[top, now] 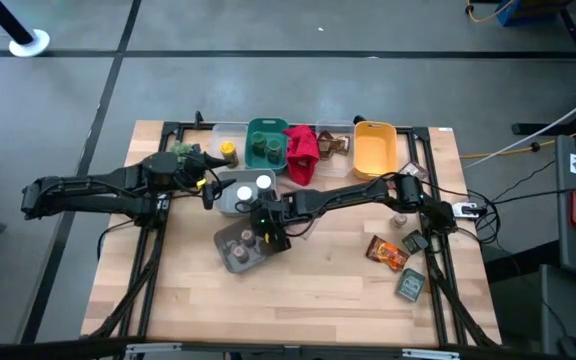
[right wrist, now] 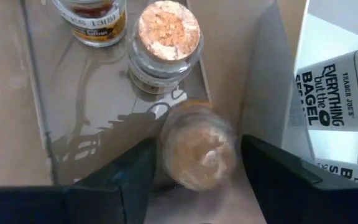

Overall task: Sort spices by type
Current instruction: Put the brown seasoning bottle into the black bin, then put the orange seasoning pack into the right transparent bin

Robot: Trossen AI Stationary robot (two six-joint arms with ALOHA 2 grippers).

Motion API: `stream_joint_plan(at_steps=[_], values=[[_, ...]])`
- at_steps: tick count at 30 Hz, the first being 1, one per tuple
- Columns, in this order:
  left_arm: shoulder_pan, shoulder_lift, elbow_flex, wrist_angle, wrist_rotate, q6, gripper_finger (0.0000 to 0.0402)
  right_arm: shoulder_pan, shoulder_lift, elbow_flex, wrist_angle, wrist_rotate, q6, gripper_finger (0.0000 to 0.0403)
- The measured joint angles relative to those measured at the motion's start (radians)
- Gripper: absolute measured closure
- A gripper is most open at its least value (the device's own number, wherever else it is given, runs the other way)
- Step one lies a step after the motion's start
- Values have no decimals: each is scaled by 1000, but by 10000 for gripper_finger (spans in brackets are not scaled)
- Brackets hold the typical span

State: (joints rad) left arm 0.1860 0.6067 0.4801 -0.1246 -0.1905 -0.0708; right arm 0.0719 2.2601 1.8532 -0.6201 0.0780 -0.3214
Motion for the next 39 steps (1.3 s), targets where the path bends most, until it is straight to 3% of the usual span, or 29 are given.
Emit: stream_joint_plan(at_steps=[10,19,23,28,34,39], values=[[0,0,0,0,0,0,133,0,2,25,-5,2,1,135],[0,-50,-1,1,5,-2,133,0,2,253,-290,11,2,134],[-5,-92,-1,0,86,-4,133,0,2,368,-430,10,7,134],[-37,-84,-1,-15,187,-87,133,0,2,503,-671,11,136,134],[-56,-60,-1,-97,188,-125,133,2,-52,481,-971,-10,458,134],[-56,-43,0,-106,188,-46,133,44,-94,437,-955,-108,595,134]])
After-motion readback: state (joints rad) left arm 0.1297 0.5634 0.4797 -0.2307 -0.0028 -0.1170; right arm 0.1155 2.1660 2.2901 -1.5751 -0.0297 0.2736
